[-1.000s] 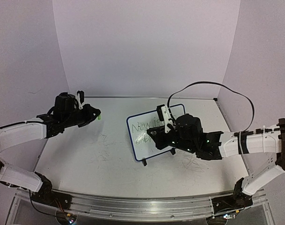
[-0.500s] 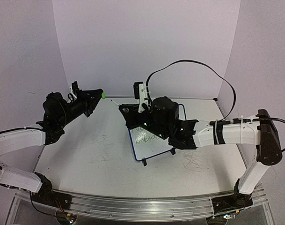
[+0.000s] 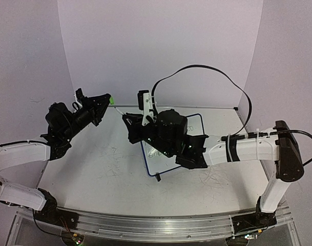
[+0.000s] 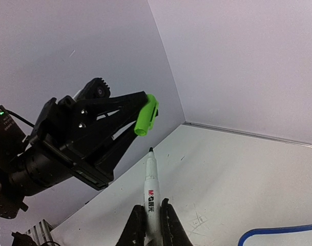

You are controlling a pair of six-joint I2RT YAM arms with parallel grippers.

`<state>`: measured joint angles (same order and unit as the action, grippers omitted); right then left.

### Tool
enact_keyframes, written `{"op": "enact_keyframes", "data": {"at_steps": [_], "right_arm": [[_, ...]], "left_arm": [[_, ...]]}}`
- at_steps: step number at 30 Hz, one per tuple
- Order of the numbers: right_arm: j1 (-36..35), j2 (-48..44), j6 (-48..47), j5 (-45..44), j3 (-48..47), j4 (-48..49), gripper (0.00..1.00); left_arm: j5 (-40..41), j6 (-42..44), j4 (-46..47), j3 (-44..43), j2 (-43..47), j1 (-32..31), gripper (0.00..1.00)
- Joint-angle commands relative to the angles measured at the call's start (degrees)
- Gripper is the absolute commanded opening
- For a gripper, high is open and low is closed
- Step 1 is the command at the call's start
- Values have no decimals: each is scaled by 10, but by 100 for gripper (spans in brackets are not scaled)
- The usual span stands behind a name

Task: Write a sentence on the whiteboard
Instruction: Insert the whiteboard marker without the cap into the pen cap.

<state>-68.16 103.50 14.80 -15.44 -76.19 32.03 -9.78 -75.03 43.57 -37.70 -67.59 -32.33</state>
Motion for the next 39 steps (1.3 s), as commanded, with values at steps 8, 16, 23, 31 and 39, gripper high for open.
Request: {"op": "enact_keyframes", "data": {"at_steps": [8, 16, 23, 31, 39], "right_arm": [[-5, -3, -20, -19, -18, 30, 0], [-4, 6, -23, -22, -33, 30, 0], [-5, 12, -24, -20, -39, 30, 0], [-5, 14, -19, -9, -34, 27, 0], [-5, 19, -17, -5, -42, 22, 0]], "left_arm": [[9, 17, 31, -4, 2, -7, 0], [-2, 18, 31, -9, -8, -8, 0], [-5, 18, 32, -13, -11, -8, 0], [-4, 22, 32, -14, -6, -8, 0], [-5, 22, 33, -14, -4, -8, 0]]}}
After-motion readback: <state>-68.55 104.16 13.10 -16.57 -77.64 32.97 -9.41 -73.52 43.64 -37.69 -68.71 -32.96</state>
